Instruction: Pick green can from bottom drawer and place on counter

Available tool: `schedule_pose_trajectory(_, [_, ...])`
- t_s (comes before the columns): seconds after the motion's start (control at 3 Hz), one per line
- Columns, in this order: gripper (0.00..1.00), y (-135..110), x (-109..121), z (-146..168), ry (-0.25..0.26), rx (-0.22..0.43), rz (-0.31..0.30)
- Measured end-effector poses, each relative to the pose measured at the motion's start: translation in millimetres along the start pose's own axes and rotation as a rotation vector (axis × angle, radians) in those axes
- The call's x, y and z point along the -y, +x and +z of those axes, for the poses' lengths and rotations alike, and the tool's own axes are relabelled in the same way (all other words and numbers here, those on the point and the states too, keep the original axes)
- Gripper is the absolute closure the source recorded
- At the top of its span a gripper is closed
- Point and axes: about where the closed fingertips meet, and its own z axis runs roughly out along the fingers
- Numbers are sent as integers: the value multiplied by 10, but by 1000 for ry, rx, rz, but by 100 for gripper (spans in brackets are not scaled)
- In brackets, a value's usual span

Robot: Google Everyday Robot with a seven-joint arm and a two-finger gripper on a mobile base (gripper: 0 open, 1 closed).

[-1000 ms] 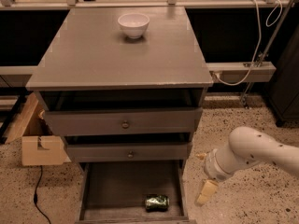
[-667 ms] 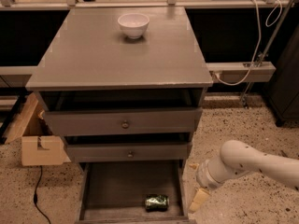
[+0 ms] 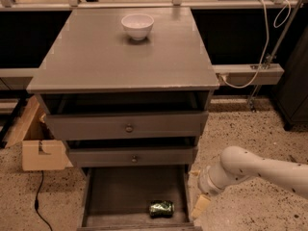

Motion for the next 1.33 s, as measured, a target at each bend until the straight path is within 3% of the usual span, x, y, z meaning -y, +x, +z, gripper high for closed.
schedule_pose_trajectory(0.33, [0,104,219,549,-16,10,-22])
schedule_pose_trajectory(0.67, [0,218,314,1193,-70,50,-44])
schedule_pose_trajectory(1.0, [0,306,375,1679,-93,92,-51])
schedule_pose_trajectory(1.33, [0,388,475,1952,-72,133,-32])
